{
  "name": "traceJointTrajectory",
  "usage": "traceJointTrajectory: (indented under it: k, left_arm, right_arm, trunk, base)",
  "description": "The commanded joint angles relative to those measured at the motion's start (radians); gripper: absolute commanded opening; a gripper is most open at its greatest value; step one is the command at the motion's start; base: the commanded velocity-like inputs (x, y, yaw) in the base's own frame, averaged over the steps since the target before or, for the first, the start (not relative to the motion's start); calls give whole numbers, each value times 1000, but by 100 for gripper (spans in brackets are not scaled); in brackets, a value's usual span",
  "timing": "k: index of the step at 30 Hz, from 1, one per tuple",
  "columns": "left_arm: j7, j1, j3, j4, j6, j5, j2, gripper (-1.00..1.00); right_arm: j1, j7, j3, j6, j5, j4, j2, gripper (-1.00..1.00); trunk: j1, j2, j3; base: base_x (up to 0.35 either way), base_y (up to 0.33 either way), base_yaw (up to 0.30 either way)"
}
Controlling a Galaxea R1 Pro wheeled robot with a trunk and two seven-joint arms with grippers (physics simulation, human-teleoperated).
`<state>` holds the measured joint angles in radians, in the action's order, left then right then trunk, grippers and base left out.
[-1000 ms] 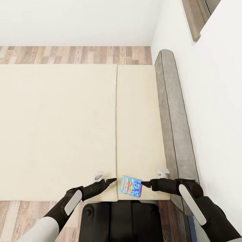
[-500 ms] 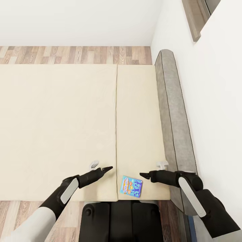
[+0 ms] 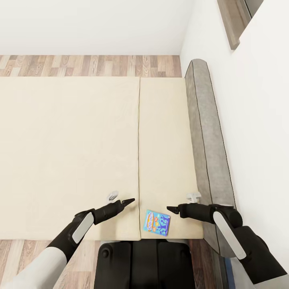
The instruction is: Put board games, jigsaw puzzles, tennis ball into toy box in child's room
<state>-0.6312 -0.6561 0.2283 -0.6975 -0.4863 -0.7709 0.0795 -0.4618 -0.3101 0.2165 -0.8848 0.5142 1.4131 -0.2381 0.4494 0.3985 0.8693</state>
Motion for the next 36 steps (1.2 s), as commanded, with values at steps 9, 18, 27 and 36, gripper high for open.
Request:
traceJointTrajectory:
  k: [9, 18, 27, 36]
  left_arm:
    - [2, 0, 3, 0, -8, -10, 1, 100]
    - [12, 16, -8, 0, -5, -12, 8, 100]
    - [18, 51, -22, -3, -2, -14, 19, 100]
    - [19, 58, -26, -6, -4, -14, 22, 100]
  right_arm:
    - [-1, -5, 0, -3, -5, 1, -1, 100]
    - [0, 1, -3, -9, -9, -10, 11, 100]
    - [-1, 7, -5, -15, -12, -23, 25, 100]
    - [-1, 9, -6, -17, -14, -28, 29, 100]
  trunk:
    - [1, 2, 1]
    - [1, 2, 1]
    - [1, 2, 1]
    - [1, 2, 3]
  base:
    - [0, 0, 0]
    - [0, 0, 0]
    - [0, 0, 0]
    - [0, 0, 0]
